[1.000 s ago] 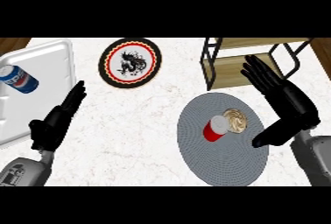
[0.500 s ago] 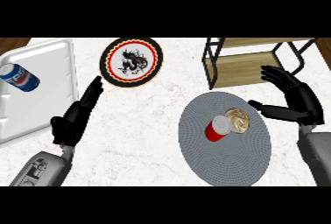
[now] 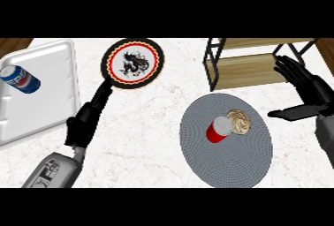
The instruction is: Pick the cupcake from the placemat and place it in the tiered shelf
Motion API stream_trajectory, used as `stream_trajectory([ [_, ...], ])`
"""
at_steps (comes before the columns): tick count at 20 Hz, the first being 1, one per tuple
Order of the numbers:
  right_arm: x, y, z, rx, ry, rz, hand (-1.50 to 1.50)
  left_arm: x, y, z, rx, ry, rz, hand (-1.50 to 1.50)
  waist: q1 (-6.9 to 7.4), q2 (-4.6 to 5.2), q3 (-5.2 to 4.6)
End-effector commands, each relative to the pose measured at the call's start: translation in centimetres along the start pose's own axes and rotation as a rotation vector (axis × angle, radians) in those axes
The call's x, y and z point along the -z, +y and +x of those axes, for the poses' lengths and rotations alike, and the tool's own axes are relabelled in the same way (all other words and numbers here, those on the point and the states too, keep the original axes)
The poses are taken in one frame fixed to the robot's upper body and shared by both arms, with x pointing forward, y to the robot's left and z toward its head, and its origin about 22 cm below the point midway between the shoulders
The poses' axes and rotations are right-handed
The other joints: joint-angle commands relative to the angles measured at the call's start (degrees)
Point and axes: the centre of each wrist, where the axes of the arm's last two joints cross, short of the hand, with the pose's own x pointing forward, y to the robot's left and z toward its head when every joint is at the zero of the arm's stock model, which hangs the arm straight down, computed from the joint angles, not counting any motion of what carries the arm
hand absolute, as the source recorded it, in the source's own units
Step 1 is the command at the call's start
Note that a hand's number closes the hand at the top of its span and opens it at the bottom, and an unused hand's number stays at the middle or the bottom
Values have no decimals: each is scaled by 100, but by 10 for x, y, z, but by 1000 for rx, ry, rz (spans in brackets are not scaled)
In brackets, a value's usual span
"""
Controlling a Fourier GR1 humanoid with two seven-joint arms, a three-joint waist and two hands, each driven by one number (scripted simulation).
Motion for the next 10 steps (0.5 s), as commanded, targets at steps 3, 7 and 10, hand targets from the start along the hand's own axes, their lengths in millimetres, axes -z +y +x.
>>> stream_trajectory([
  [3,19,-17,32,-176,31,212,-150,3,6,8,3,26,10,0,-122,-57,-13],
  [7,45,-2,59,-281,66,275,-150,-3,3,9,-19,23,24,0,-151,-80,-18],
  [10,51,-12,89,-425,119,387,-150,-11,5,-22,14,32,29,0,-185,-72,-26],
])
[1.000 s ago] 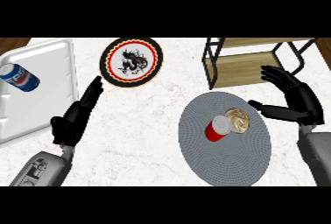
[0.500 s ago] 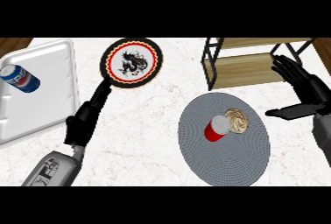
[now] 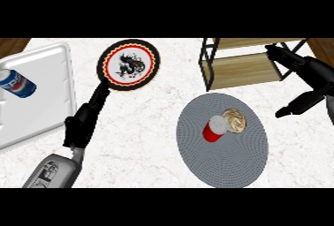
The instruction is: Pick the cupcake from the placemat and place it in the tiered shelf
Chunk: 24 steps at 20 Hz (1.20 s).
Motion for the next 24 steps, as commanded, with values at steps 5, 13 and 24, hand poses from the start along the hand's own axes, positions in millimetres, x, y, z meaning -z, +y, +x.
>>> stream_trajectory([
  [5,19,7,62,-384,125,268,-150,5,12,6,-8,10,10,0,-114,-47,-10],
  [13,-5,46,89,-481,173,279,-150,-16,2,-21,9,-1,24,0,-152,-40,-3],
  [24,-17,63,102,-497,187,218,-150,-1,9,-5,-3,-9,13,0,-47,-1,2],
])
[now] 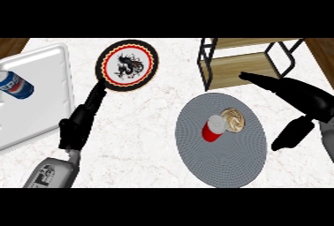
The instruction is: Pick the cupcake from the placemat and place it in the tiered shelf
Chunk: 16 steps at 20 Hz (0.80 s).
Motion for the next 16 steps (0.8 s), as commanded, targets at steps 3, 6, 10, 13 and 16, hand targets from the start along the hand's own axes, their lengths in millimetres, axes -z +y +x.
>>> stream_trajectory([
  [3,2,2,15,-6,41,-24,-150,-17,-15,-1,-1,-11,13,0,32,4,0],
  [6,2,30,7,-6,25,-12,-150,6,-22,8,-17,1,-17,0,8,7,1],
  [10,11,15,19,7,37,-9,-150,10,-11,2,2,-2,-4,0,15,10,0],
  [13,-2,37,12,0,51,-27,-150,8,11,-11,-9,2,-6,0,-1,7,0],
  [16,24,28,14,-22,59,-10,-150,9,-3,1,10,-1,-8,0,30,12,0],
])
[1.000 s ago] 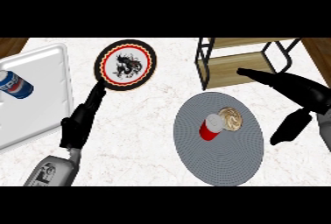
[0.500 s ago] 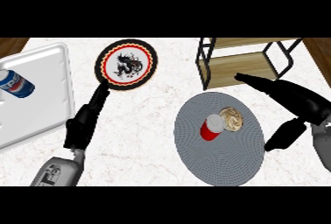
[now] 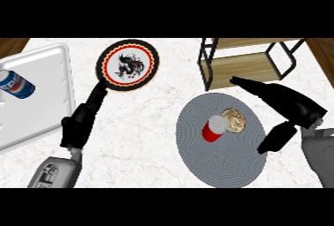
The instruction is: Pick the cupcake from the placemat and place it in the tiered shelf
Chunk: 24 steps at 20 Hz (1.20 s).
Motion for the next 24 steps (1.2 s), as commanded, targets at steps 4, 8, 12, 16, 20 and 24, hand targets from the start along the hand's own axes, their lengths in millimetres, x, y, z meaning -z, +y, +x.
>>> stream_trajectory([
  [4,2,25,-3,-21,26,5,-150,14,4,13,1,14,17,0,-9,2,1],
  [8,12,4,-14,-37,45,27,-150,-6,-1,20,-4,10,-23,0,21,0,1],
  [12,16,13,-19,-65,69,49,-150,-6,0,-4,4,-1,7,0,18,4,1],
  [16,4,21,-4,-70,63,28,-150,10,-5,6,7,0,26,0,-12,-1,0],
  [20,29,26,-17,-66,83,42,-150,1,-13,8,-10,-5,-8,0,10,2,1],
  [24,45,40,-18,-92,88,32,-150,-8,-5,-19,-11,1,-9,0,15,6,0],
])
